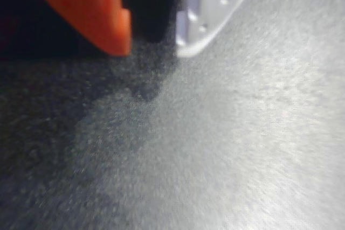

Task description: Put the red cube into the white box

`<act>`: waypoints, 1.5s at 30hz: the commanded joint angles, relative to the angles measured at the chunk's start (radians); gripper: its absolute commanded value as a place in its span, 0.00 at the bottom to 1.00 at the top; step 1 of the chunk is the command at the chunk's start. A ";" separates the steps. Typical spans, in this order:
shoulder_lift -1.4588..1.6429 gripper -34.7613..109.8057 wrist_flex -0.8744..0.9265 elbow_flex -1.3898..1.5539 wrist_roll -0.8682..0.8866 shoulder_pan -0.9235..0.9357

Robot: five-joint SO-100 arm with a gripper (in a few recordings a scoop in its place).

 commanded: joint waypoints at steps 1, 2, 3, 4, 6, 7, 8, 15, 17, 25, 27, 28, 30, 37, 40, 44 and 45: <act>-0.064 0.29 0.015 -0.120 0.000 -0.015; -0.117 0.29 0.014 -0.158 0.000 -0.015; -0.187 0.29 0.009 -0.206 0.000 -0.015; -0.270 0.29 0.003 -0.262 0.000 -0.015; -0.479 0.29 -0.002 -0.403 0.009 -0.017; -0.597 0.29 -0.002 -0.485 0.011 -0.018; -0.710 0.29 0.002 -0.565 0.011 -0.018; -1.203 0.30 -0.028 -0.871 0.041 -0.026; -1.269 0.30 -0.055 -0.897 0.058 -0.032; -1.394 0.33 -0.215 -0.908 0.084 -0.072; -1.417 0.35 -0.230 -0.923 0.084 -0.083; -1.427 0.36 -0.239 -0.930 0.084 -0.087; -1.450 0.37 -0.249 -0.951 0.084 -0.098; -1.531 0.39 -0.328 -1.009 0.140 -0.146; -1.571 0.39 -0.344 -1.045 0.167 -0.160; -1.621 0.39 -0.348 -1.086 0.176 -0.164; -1.632 0.39 -0.350 -1.091 0.176 -0.164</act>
